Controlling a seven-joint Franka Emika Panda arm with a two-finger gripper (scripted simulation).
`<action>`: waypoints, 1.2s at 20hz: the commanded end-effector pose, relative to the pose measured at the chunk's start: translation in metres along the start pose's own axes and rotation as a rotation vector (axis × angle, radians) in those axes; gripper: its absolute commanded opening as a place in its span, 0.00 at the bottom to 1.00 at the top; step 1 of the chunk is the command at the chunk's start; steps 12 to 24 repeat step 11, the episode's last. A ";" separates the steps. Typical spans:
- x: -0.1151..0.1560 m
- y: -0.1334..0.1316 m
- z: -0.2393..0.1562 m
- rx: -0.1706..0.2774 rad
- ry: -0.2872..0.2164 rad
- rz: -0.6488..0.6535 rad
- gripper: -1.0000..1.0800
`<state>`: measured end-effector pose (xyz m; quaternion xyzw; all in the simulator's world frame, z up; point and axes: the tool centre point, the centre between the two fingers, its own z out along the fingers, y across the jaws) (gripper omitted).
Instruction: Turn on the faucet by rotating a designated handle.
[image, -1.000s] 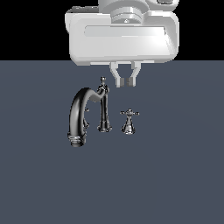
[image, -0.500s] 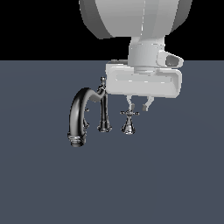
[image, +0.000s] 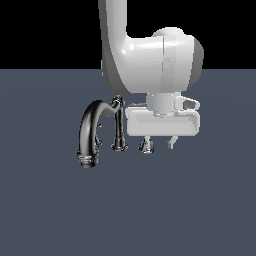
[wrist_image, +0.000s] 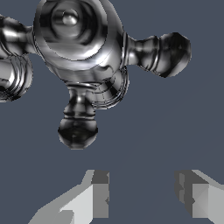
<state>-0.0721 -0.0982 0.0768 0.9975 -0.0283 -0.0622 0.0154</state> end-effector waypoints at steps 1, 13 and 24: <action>-0.004 0.012 0.027 -0.006 0.000 0.044 0.47; 0.039 0.182 0.017 -0.077 0.221 0.436 0.22; 0.039 0.182 0.017 -0.077 0.221 0.436 0.22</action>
